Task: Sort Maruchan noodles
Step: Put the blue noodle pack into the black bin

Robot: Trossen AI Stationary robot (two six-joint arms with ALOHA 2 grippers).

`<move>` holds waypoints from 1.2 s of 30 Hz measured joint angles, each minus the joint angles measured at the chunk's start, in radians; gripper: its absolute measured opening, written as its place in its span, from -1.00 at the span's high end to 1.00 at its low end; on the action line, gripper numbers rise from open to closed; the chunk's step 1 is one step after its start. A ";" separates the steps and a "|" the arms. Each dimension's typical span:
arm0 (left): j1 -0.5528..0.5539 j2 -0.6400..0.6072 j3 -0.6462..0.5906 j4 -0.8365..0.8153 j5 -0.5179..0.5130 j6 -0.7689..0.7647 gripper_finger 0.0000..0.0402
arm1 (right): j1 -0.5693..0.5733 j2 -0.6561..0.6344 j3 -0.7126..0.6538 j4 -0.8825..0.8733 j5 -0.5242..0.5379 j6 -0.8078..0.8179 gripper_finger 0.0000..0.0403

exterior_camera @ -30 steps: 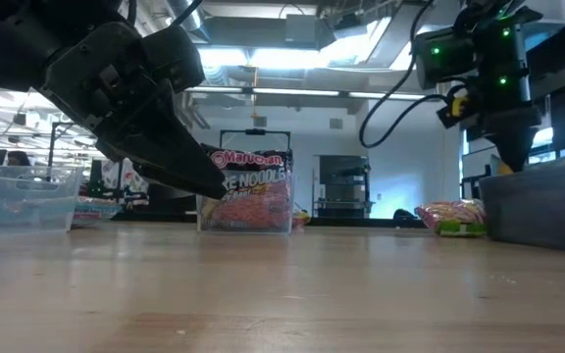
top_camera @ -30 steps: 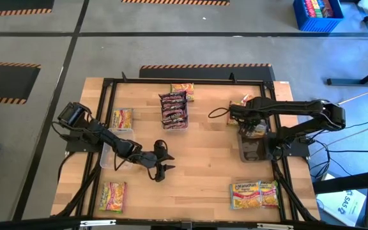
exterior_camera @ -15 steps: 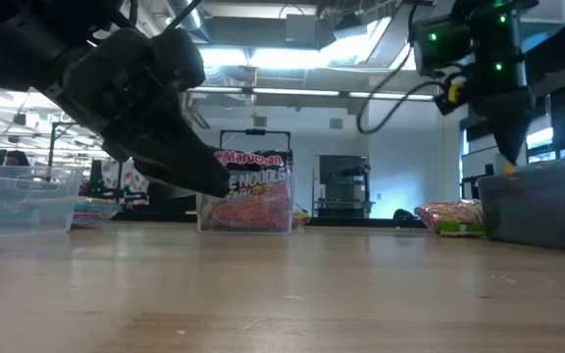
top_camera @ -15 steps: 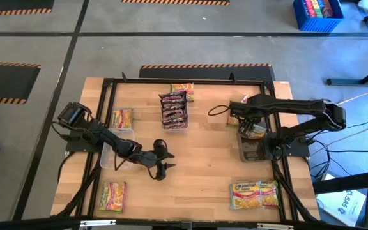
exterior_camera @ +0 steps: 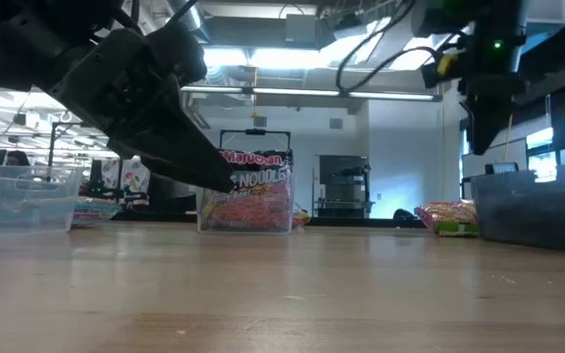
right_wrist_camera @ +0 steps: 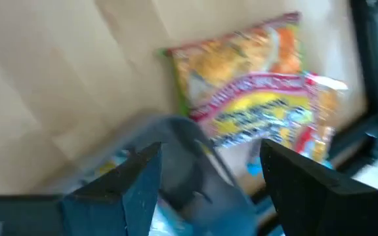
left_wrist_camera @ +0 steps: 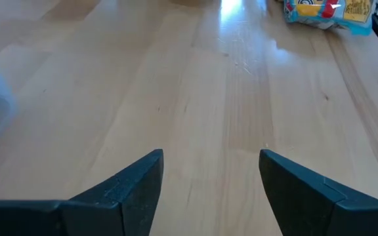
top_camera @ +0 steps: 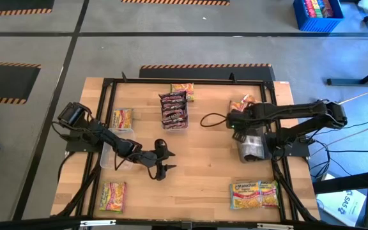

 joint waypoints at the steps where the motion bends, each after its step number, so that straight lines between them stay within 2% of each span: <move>1: 0.000 0.000 0.000 0.000 0.000 0.000 -0.23 | 0.000 0.000 0.000 -0.014 0.016 0.008 -0.18; 5: 0.000 0.000 0.000 0.000 0.000 0.003 -0.23 | 0.000 0.000 0.000 -0.061 0.017 0.030 -0.17; 10: 0.000 0.000 0.000 -0.001 0.012 0.003 -0.23 | 0.046 -0.005 0.000 -0.127 -0.117 0.090 -0.17; 17: 0.000 0.000 0.000 -0.003 0.024 0.003 -0.23 | 0.226 -0.066 0.000 -0.177 -0.243 0.295 -0.17; 21: 0.000 0.000 0.000 -0.003 0.024 0.002 -0.23 | 0.346 -0.091 0.000 -0.178 -0.246 0.409 -0.17; 25: 0.000 0.000 0.000 -0.004 0.025 0.001 -0.23 | 0.435 -0.092 -0.007 -0.169 -0.183 0.479 -0.17; 36: 0.000 0.000 0.000 -0.009 0.025 -0.003 -0.23 | 0.474 -0.090 -0.202 0.024 -0.245 0.510 -0.17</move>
